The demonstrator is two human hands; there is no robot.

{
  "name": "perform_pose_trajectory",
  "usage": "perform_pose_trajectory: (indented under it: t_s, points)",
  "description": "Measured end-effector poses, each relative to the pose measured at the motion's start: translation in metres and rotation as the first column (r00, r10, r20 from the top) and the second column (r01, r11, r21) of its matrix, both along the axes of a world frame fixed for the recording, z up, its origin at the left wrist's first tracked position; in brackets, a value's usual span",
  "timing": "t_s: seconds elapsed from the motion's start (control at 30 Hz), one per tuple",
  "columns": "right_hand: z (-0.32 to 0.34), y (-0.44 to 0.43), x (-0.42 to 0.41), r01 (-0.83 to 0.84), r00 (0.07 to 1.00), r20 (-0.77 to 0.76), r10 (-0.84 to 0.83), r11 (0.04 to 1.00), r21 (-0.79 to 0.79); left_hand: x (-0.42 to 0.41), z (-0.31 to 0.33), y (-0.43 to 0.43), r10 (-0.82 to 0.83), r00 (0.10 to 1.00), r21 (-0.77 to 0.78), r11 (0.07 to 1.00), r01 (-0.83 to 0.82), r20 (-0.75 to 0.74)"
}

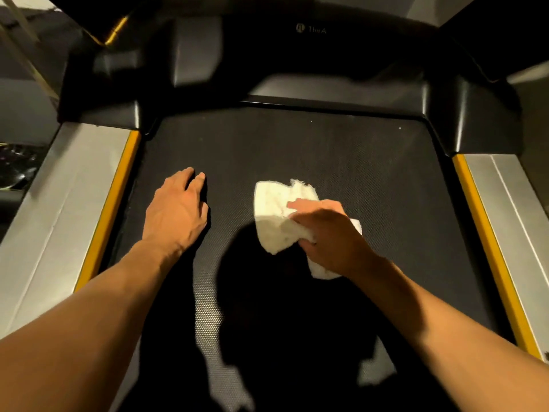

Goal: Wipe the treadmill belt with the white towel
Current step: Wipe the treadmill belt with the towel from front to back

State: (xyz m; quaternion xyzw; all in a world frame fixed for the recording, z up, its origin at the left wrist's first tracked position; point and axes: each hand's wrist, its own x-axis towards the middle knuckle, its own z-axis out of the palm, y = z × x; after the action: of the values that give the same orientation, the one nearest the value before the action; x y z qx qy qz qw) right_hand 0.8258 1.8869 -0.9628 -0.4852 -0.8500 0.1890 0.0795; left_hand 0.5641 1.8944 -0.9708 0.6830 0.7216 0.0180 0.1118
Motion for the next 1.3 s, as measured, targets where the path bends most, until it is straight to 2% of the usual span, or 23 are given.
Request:
perform_pose_trajectory:
  t_s: [0.03,0.07,0.13,0.17,0.23,0.33,0.37,0.43,0.5,0.57,0.7,0.77,0.8,0.87,0.9,0.97,1.03,1.07,1.13,1.2,1.27,1.3]
  points:
    - [0.0,0.005,-0.003,0.032,0.999,-0.036,-0.033,0.999,-0.02,-0.005,0.0,-0.005,-0.001,1.0,0.004,1.0,0.001,-0.011]
    - [-0.001,0.016,-0.002,0.157,0.985,-0.065,-0.16,0.986,-0.055,-0.009,-0.001,-0.009,-0.009,1.0,0.007,1.0,0.009,-0.025]
    - [0.002,0.041,0.001,0.434,0.886,-0.127,-0.446,0.894,-0.107,-0.021,-0.003,-0.016,-0.033,0.997,0.016,0.999,0.034,-0.063]
    - [0.003,0.051,0.001,0.493,0.854,-0.14,-0.502,0.865,-0.094,-0.027,-0.003,-0.018,-0.048,0.995,0.024,0.998,0.05,-0.087]
    - [-0.001,0.059,-0.01,0.453,0.89,-0.056,-0.452,0.891,0.005,-0.037,-0.002,-0.021,-0.092,0.986,0.029,0.995,0.098,-0.141]
    - [-0.008,0.039,-0.044,0.125,0.974,0.177,-0.139,0.988,0.09,-0.046,0.003,-0.024,-0.159,0.975,-0.025,0.987,0.157,-0.153]
    - [-0.009,0.025,-0.051,-0.012,0.984,0.177,-0.005,0.996,0.094,-0.047,0.005,-0.025,-0.172,0.975,-0.043,0.985,0.168,-0.139]
    - [-0.014,-0.005,-0.055,-0.155,0.988,0.001,0.155,0.988,0.006,-0.049,0.006,-0.027,-0.182,0.979,-0.06,0.982,0.177,-0.09]
    - [-0.011,-0.009,-0.059,-0.047,0.991,-0.13,0.034,0.994,-0.096,-0.054,0.005,-0.034,-0.164,0.986,-0.028,0.986,0.163,-0.03]
    - [-0.007,0.016,-0.07,0.126,0.987,-0.082,-0.136,0.985,-0.113,-0.063,0.002,-0.044,-0.162,0.987,-0.003,0.987,0.162,-0.009]
    - [-0.002,0.045,-0.105,0.213,0.977,0.018,-0.213,0.977,-0.007,-0.078,-0.002,-0.063,-0.188,0.981,-0.001,0.982,0.188,-0.043]
    - [-0.011,0.027,-0.124,0.148,0.981,0.126,-0.15,0.989,0.029,-0.083,-0.002,-0.068,-0.158,0.986,0.04,0.986,0.161,-0.053]
    - [-0.018,0.01,-0.132,0.054,0.987,0.153,-0.056,0.998,0.022,-0.086,-0.002,-0.07,-0.126,0.991,0.05,0.99,0.128,-0.039]
    - [-0.017,-0.031,-0.14,-0.169,0.984,0.057,0.171,0.985,-0.03,-0.092,-0.001,-0.076,-0.075,0.997,0.063,0.995,0.075,-0.003]
    - [-0.013,-0.042,-0.14,-0.233,0.972,-0.023,0.232,0.97,-0.067,-0.096,-0.002,-0.08,-0.063,0.998,0.085,0.995,0.061,0.02]
    - [-0.004,-0.037,-0.144,-0.204,0.974,-0.104,0.201,0.979,-0.019,-0.101,-0.004,-0.086,-0.037,0.995,0.132,0.991,0.025,0.091]
    - [0.0,-0.006,-0.153,-0.081,0.994,-0.078,0.082,0.997,0.021,-0.101,-0.004,-0.087,-0.011,0.985,0.153,0.988,-0.015,0.17]
    - [-0.001,0.011,-0.157,-0.033,0.997,-0.066,0.031,0.999,-0.019,-0.101,-0.002,-0.087,-0.004,0.979,0.162,0.986,-0.029,0.203]
    - [-0.006,0.03,-0.165,-0.028,0.998,-0.054,0.021,0.992,-0.123,-0.102,0.002,-0.087,-0.003,0.971,0.167,0.985,-0.038,0.238]
    - [-0.014,0.021,-0.17,-0.017,0.998,0.057,0.027,0.986,-0.165,-0.102,0.004,-0.087,-0.021,0.97,0.166,0.986,-0.02,0.243]
    - [-0.014,-0.008,-0.169,-0.024,0.995,0.094,0.034,0.994,-0.109,-0.103,-0.001,-0.088,0.044,0.965,0.135,0.988,-0.081,0.257]
    - [-0.012,-0.027,-0.166,-0.081,0.994,0.074,0.085,0.995,-0.054,-0.102,-0.002,-0.088,0.111,0.955,0.108,0.984,-0.145,0.274]
